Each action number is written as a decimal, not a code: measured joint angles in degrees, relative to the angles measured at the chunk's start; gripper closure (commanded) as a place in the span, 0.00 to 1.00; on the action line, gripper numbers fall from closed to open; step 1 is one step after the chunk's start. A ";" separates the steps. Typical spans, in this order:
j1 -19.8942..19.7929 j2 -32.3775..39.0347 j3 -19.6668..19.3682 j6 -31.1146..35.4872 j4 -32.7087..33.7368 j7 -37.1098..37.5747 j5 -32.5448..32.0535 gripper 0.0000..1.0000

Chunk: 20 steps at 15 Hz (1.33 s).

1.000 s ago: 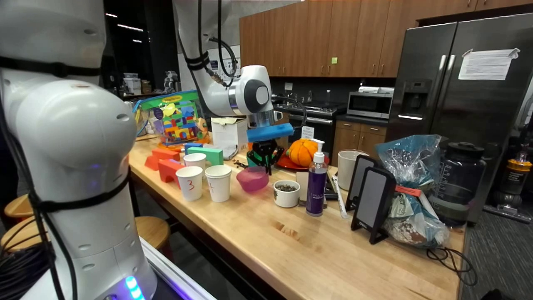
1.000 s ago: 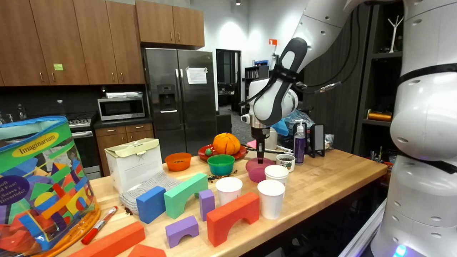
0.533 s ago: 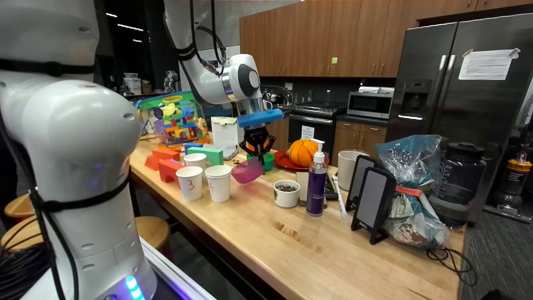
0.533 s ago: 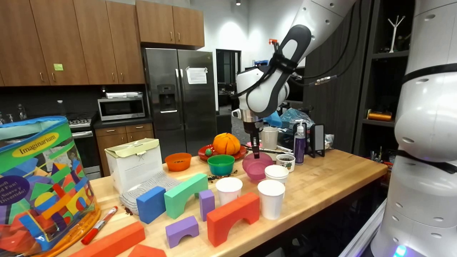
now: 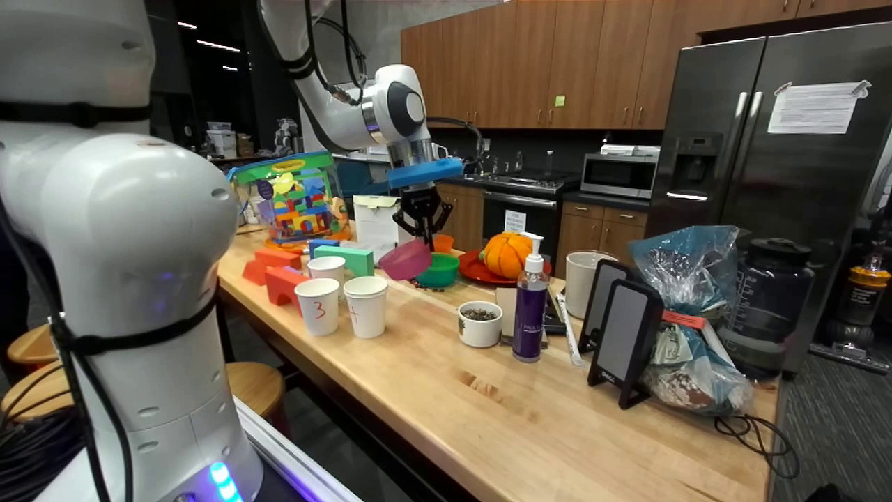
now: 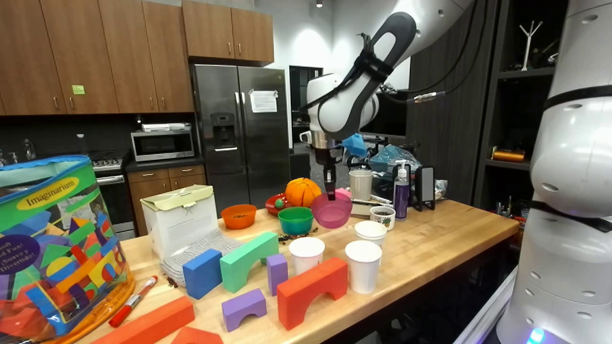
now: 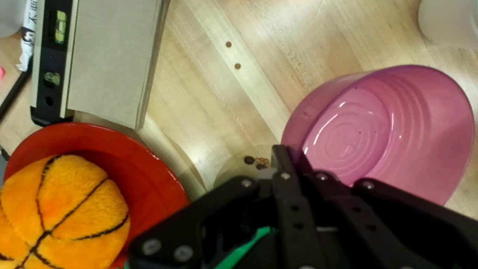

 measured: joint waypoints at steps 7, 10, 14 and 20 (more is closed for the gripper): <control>0.12 0.09 0.01 0.01 2.69 -7.45 16.18 0.99; 0.37 0.09 0.05 0.07 3.77 -10.08 21.98 0.99; 0.47 0.34 0.19 0.15 4.72 -11.67 27.49 0.99; 0.41 2.38 0.20 2.22 5.89 -13.40 36.57 0.99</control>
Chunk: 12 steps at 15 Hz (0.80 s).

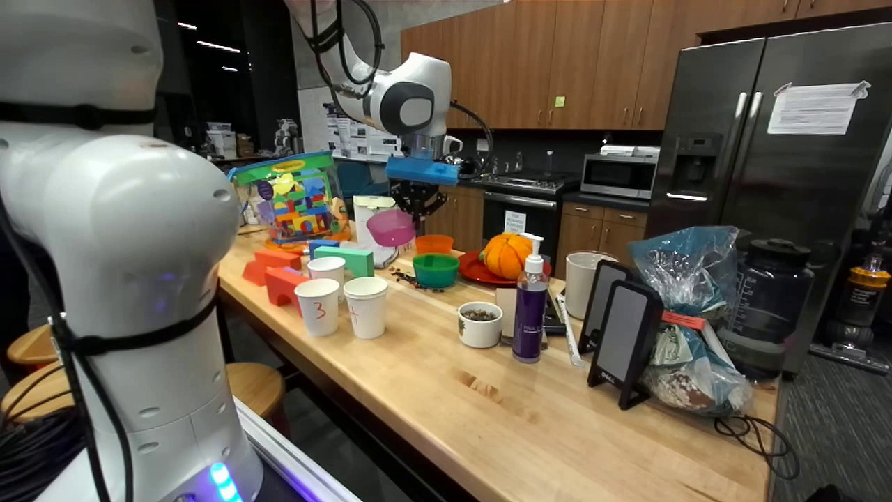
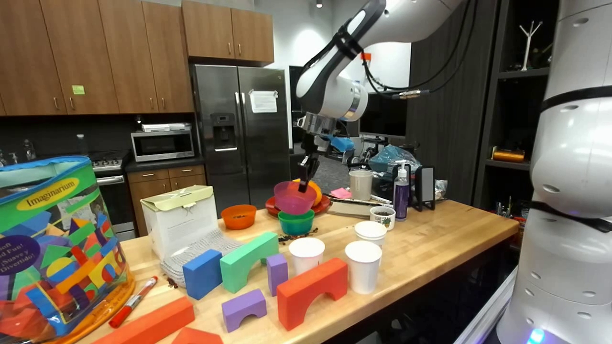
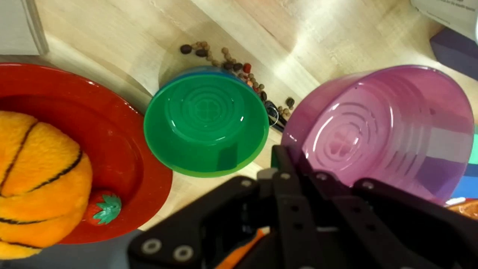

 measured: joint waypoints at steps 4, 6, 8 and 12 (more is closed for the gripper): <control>-0.38 2.33 -0.01 1.87 1.26 -0.15 6.20 0.99; -0.91 3.64 -0.02 2.67 2.14 -0.08 8.50 0.99; -1.58 4.85 -0.03 3.27 3.03 0.20 9.61 0.99; -2.87 7.10 -0.03 4.82 4.42 1.77 9.79 0.99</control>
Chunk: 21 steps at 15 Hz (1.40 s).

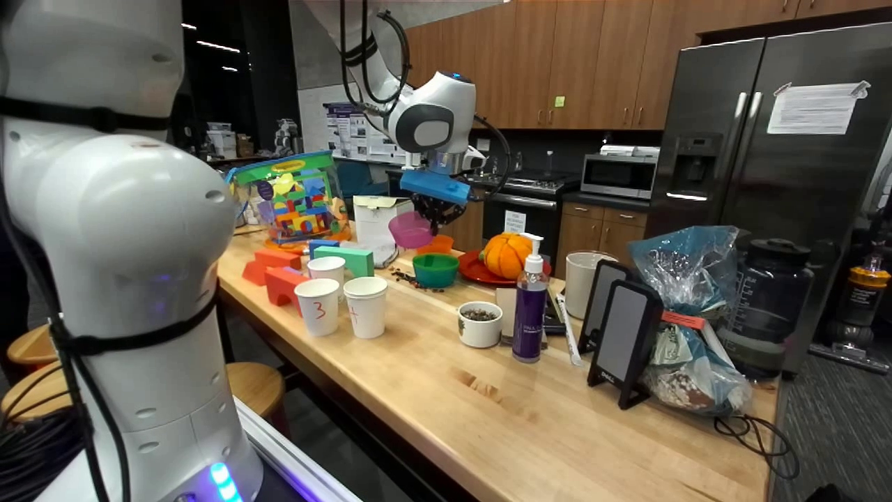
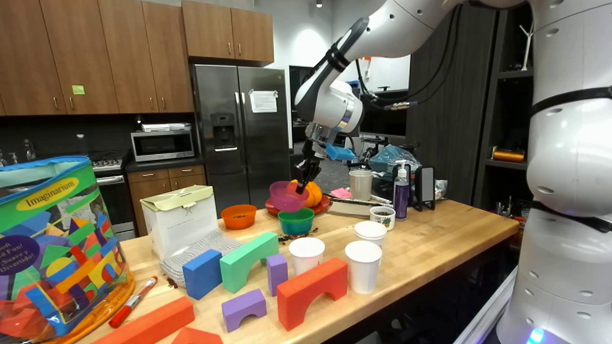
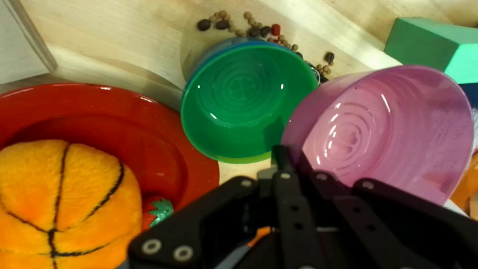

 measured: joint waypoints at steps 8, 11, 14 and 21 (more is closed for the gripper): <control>-1.67 3.20 0.06 3.97 1.05 5.21 -1.47 0.99; -2.38 3.78 0.14 4.89 1.08 6.55 -2.27 0.99; -2.97 4.14 0.21 5.39 1.08 7.28 -2.49 0.99; -3.71 5.53 0.59 6.23 1.09 8.89 -3.73 0.99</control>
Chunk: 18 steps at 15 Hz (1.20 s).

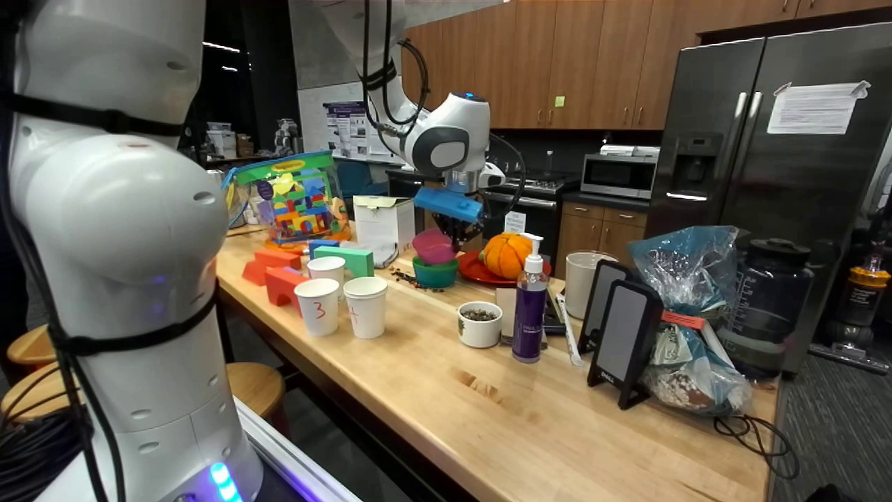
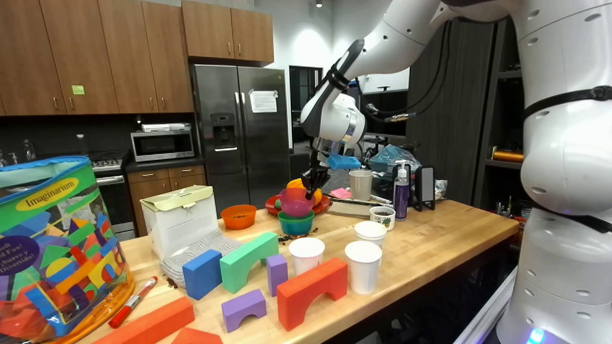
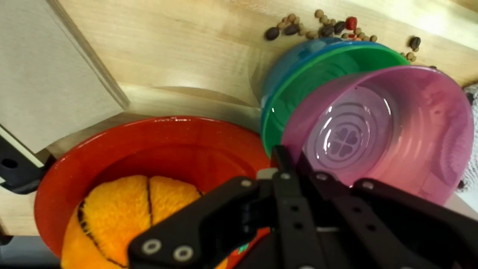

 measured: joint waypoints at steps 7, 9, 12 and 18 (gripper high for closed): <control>-0.18 1.33 0.75 1.04 0.05 2.15 -1.97 0.99; -0.20 1.58 0.90 1.19 0.10 2.52 -2.29 0.99; -0.24 1.89 1.01 1.28 0.16 3.26 -3.00 0.99; -0.32 2.09 1.16 1.30 0.19 4.18 -3.90 0.60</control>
